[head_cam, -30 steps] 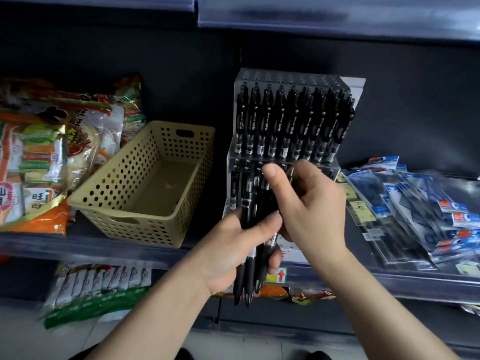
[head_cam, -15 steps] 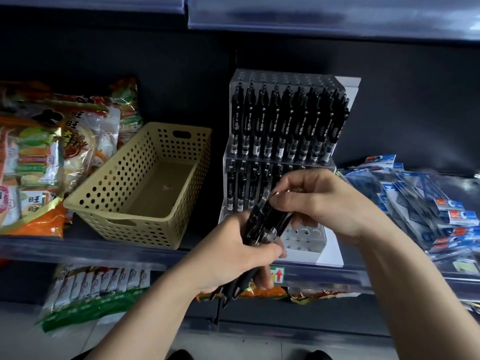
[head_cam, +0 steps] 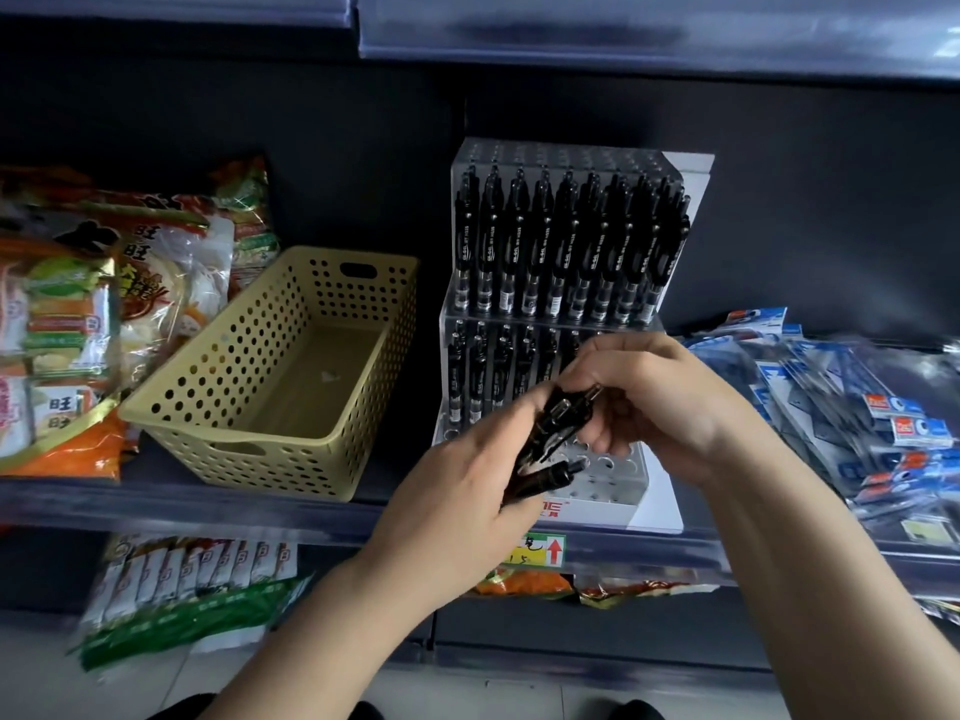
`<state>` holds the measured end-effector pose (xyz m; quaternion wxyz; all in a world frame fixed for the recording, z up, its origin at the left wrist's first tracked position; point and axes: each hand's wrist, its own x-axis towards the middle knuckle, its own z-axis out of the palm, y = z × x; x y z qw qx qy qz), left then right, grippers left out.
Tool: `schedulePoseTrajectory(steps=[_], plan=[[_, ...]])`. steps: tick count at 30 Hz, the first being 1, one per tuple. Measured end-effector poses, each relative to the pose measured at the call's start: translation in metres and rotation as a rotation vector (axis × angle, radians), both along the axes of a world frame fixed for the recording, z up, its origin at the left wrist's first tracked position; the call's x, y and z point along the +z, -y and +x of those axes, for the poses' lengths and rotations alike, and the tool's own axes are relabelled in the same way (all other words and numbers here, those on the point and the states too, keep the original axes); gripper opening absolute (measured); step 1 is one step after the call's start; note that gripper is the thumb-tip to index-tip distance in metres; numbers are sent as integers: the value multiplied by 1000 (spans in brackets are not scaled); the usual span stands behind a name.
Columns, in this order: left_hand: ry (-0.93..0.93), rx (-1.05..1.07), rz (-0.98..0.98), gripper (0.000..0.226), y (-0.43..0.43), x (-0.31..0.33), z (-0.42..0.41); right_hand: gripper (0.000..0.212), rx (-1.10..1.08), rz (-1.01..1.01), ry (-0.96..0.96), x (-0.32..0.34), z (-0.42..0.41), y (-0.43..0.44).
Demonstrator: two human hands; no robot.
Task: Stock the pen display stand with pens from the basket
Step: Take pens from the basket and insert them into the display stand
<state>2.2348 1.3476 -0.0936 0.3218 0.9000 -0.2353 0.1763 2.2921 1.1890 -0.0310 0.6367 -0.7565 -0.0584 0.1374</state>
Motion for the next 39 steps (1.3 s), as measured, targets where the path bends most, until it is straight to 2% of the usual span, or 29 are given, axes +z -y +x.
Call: schedulePoseTrajectory(steps=[3,6,9,12,16,18,21,24,28,31,34,36,39], plan=[[153,80,95,47,-5,2,5,15,20,49,-52,-1,2,3],[227,183,-7,30,-10,5,7,17,-2,112,-79,-1,4,7],[204,271,-405,13,-12,13,6,16,-58,118,0,4,4,11],[140,326,-796,7,-20,23,11,17,-137,190,127,12,3,13],[-186,329,-1415,9,-22,28,17,18,-194,310,249,10,-5,1],[-323,297,-1535,15,-18,27,17,13,-188,324,302,2,-12,-14],[-461,200,-1631,34,-16,27,17,10,-132,208,423,-17,-23,-35],[-568,121,-1673,44,-16,26,21,7,-29,71,514,-37,-27,-48],[-620,43,-1652,51,-18,23,23,7,-64,-35,551,-46,-24,-49],[-596,20,-1621,39,-16,22,21,10,-56,-116,530,-47,-22,-48],[-592,147,-1534,20,-17,21,19,16,38,-236,472,-43,-19,-44],[-626,218,-1426,17,-16,19,18,21,-7,-216,489,-35,-17,-39],[-622,276,-1248,11,-8,15,15,20,-95,-13,469,-24,-16,-34]])
